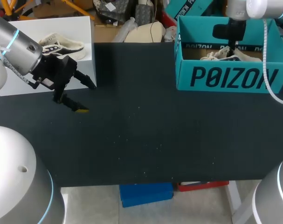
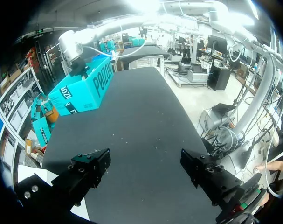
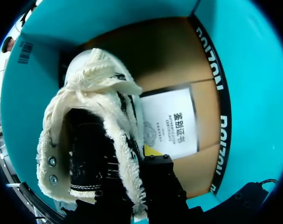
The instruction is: Take the shoe out of the shoebox, open the shoe tongue, remove and reinsert the insole, then place the shoe into the shoebox
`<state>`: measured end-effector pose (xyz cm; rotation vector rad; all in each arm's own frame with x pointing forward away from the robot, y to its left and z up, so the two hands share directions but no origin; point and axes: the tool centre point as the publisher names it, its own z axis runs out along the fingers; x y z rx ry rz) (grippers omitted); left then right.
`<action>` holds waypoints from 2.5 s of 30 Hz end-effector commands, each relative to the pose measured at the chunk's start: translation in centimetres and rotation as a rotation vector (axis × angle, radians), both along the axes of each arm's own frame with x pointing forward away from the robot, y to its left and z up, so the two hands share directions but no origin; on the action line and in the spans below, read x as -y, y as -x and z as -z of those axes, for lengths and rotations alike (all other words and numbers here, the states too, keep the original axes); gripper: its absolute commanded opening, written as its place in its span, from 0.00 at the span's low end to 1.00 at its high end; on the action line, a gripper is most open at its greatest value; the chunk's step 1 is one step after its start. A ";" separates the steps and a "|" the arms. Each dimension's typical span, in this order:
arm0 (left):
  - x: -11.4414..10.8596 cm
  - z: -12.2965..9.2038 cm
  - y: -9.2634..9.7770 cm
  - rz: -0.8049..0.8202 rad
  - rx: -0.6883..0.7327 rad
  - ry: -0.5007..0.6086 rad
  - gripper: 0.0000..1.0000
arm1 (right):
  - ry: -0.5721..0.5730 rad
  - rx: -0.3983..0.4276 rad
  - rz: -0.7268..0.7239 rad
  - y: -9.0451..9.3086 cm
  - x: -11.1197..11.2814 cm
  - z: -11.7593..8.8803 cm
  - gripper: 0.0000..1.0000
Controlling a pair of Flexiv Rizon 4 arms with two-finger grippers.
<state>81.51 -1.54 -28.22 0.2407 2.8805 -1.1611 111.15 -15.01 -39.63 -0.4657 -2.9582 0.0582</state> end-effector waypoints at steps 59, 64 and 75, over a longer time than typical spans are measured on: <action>0.0 0.0 0.1 -0.001 0.000 -0.004 1.00 | 0.235 0.278 0.261 15.4 -18.0 -20.9 1.00; 0.0 0.0 0.1 -0.001 0.000 -0.004 1.00 | 0.161 0.264 0.297 17.9 -20.8 -18.0 1.00; 0.0 0.0 0.1 -0.001 0.000 -0.004 1.00 | 0.088 0.161 0.354 21.7 -22.9 -12.6 1.00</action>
